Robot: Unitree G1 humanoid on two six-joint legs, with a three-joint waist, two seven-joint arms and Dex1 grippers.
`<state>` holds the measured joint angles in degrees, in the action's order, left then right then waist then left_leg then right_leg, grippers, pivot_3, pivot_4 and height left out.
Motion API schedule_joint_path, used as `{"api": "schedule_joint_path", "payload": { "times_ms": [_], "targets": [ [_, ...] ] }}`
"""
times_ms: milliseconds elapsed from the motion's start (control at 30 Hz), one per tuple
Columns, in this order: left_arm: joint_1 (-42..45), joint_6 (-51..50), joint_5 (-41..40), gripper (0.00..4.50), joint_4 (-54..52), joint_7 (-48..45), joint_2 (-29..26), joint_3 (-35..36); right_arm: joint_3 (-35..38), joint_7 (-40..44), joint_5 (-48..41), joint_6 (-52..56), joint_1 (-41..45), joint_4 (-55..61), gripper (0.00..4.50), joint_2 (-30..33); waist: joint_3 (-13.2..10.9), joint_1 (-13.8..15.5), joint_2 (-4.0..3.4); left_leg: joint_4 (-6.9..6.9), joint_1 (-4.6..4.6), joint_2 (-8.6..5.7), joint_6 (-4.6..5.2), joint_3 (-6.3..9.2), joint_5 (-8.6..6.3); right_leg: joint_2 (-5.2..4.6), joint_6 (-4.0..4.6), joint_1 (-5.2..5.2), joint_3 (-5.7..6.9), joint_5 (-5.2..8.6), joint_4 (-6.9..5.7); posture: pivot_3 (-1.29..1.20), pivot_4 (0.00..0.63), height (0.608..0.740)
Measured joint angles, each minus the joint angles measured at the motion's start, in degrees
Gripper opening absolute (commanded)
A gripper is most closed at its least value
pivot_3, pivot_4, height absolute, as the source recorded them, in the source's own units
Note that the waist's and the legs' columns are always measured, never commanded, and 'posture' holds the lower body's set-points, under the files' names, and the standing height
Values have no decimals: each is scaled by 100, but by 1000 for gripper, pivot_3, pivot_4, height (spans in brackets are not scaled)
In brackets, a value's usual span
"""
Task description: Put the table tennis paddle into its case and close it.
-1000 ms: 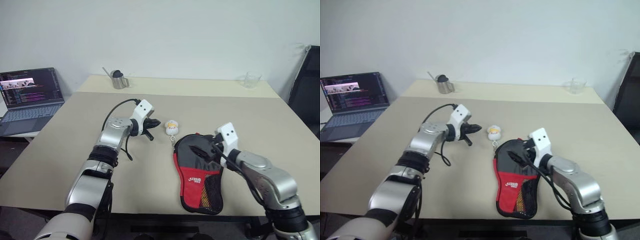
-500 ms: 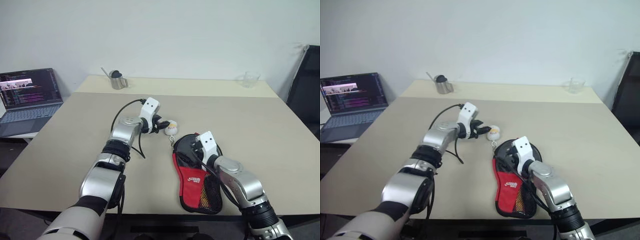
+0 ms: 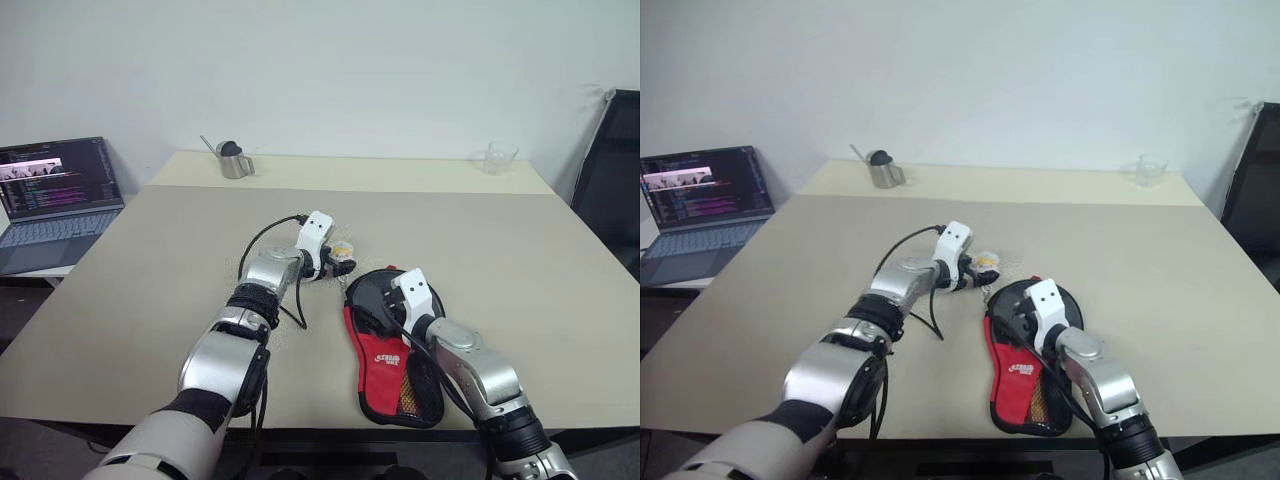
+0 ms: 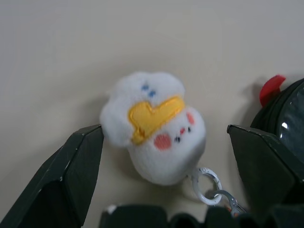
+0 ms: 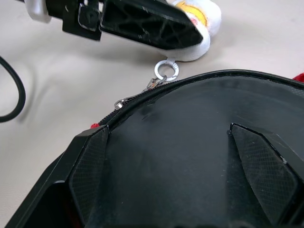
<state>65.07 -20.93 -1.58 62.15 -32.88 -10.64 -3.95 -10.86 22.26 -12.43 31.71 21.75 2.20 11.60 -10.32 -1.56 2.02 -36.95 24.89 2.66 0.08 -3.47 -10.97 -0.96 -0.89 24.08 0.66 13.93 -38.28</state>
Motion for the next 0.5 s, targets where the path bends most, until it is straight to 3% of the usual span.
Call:
{"api": "schedule_joint_path", "payload": {
  "times_ms": [367, 500],
  "targets": [
    [227, 303, 198, 4465, 747, 607, 407, 54, 0, 20, 45, 9, -17, 10, 4500, -60, 1, 1, 1, -4, -5, -2, -1, 1, 0, -3, 0, -1, 0, 0, -15, 0, 150, 740],
    [326, 476, 316, 3584, 973, 728, 481, 49, 0, 16, 45, 16, -46, 43, 4500, -80, 1, 1, 1, -5, -7, -3, -1, 1, 1, -3, 0, 1, 0, 1, -22, 0, 150, 740]
  ]
}}
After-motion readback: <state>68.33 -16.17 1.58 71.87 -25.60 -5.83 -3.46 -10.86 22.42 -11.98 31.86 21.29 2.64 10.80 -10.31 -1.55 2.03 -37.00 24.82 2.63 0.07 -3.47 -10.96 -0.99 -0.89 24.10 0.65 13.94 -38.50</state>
